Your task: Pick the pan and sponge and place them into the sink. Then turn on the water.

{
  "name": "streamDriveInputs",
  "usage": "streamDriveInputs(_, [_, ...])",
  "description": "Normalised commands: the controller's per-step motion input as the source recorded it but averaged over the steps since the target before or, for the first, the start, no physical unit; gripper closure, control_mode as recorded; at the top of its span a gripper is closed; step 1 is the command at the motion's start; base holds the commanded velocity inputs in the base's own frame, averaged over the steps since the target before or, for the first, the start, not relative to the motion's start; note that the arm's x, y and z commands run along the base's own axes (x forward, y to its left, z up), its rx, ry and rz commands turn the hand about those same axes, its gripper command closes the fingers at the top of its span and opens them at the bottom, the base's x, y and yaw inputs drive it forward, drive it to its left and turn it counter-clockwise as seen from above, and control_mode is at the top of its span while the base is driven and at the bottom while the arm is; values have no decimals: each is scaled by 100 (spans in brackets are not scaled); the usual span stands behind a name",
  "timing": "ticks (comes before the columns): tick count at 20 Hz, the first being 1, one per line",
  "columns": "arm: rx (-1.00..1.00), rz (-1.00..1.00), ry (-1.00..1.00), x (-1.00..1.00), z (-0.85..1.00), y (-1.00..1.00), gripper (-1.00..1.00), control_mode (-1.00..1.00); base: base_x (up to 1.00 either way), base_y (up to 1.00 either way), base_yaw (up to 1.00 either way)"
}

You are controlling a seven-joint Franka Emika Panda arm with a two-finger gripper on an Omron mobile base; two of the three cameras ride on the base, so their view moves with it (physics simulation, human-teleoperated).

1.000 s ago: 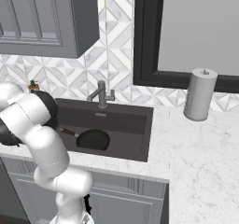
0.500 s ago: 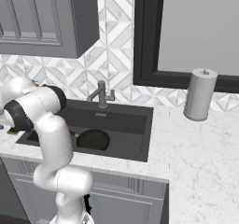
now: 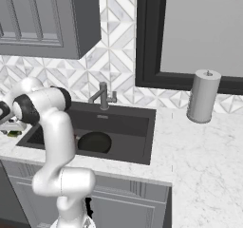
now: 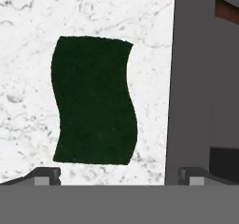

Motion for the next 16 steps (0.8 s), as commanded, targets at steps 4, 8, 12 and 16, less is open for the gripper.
streamDriveInputs(4, [1,0,1,26,-15,27,-100,-100,0,0,0])
streamDriveInputs(8, [0,0,2,15,-43,6,-100,-100,0,0,0])
streamDriveInputs(12, [0,0,2,9,-47,-1,-100,-100,0,0,0])
streamDriveInputs(16, [0,0,0,10,-46,0,100,-100,0,0,0])
